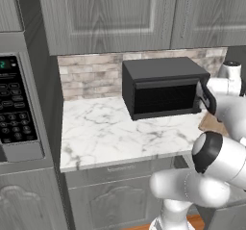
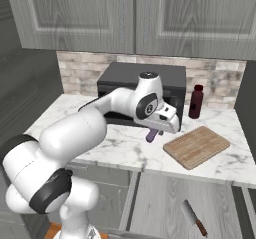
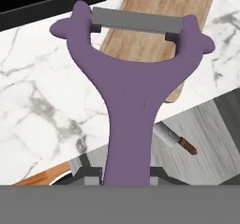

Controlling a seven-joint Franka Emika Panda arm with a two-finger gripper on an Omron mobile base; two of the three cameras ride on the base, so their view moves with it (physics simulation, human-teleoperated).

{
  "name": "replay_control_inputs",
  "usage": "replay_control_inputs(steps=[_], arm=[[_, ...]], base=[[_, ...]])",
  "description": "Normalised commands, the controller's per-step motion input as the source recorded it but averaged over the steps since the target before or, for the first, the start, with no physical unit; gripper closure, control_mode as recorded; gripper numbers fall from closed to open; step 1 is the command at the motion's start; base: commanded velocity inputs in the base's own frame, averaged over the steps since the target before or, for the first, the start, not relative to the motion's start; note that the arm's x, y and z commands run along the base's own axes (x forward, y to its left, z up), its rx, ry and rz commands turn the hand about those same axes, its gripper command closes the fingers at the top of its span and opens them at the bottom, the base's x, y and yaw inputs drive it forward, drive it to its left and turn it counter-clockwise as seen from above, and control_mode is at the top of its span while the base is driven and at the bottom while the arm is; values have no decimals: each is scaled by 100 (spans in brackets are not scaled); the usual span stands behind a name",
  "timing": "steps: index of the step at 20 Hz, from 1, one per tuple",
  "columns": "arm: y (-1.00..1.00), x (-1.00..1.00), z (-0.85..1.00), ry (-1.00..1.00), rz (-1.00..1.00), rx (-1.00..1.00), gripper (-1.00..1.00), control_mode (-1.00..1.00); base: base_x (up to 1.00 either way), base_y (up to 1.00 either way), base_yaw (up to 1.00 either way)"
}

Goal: Open the drawer on the right and place the cutting tools on the cutting board.

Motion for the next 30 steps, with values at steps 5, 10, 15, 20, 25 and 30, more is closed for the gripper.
replay_control_inputs(steps=[5, 10, 15, 20, 25, 30], arm=[[0, 0, 0, 0, 0, 0, 100, -100], [0, 2, 0, 0, 0, 0, 100, -100], [-20, 0, 0, -1, 0, 0, 100, -100], [-58, 22, 0, -9, -6, 3, 100, -100], [-44, 33, -6, -11, -12, 1, 100, -100], [-7, 5, -3, -2, -1, 0, 100, -100]], base=[[0, 0, 0], [0, 0, 0], [0, 0, 0], [0, 0, 0], [0, 0, 0], [0, 0, 0]])
